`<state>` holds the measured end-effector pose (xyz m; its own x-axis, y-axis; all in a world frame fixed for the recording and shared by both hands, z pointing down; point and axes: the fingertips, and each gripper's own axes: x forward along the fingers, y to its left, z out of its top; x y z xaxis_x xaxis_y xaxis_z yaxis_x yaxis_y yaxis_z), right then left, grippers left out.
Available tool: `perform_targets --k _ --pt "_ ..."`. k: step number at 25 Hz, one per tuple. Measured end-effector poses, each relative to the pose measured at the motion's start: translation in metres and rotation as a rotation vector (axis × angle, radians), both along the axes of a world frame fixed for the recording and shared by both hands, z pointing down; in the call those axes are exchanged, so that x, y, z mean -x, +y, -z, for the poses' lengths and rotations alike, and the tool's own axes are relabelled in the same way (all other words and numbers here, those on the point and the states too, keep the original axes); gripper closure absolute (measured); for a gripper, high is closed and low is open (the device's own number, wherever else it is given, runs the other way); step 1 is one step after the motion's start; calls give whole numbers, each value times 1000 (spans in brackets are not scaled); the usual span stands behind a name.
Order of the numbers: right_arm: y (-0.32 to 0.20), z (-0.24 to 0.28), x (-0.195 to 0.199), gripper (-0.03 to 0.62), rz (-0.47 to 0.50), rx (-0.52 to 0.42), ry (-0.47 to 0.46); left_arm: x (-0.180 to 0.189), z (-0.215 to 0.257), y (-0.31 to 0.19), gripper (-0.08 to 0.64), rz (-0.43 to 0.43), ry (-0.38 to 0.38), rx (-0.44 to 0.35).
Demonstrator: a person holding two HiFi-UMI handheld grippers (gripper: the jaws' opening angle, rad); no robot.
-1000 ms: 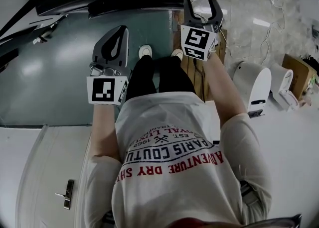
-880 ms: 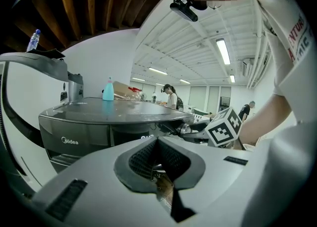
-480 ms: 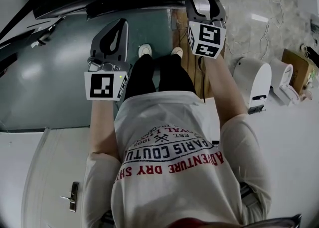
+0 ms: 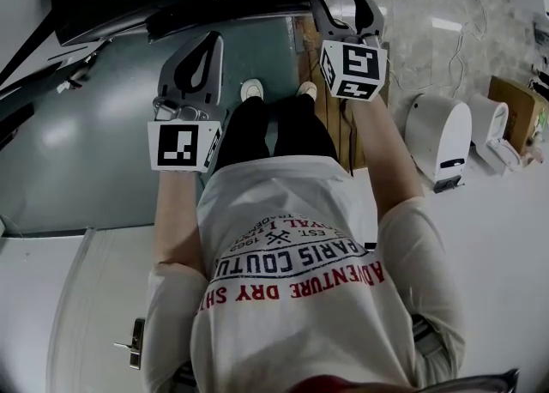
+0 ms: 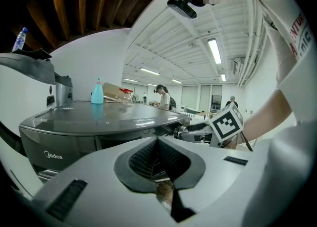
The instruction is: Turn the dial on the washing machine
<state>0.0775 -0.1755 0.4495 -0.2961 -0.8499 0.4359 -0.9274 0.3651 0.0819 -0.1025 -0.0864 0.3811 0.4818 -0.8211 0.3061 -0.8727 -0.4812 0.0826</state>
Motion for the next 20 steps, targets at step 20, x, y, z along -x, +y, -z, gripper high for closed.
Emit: perform_targets --k 20 --pt "-4 -8 1 307 -3 43 67 13 -3 -3 543 40 9 22"
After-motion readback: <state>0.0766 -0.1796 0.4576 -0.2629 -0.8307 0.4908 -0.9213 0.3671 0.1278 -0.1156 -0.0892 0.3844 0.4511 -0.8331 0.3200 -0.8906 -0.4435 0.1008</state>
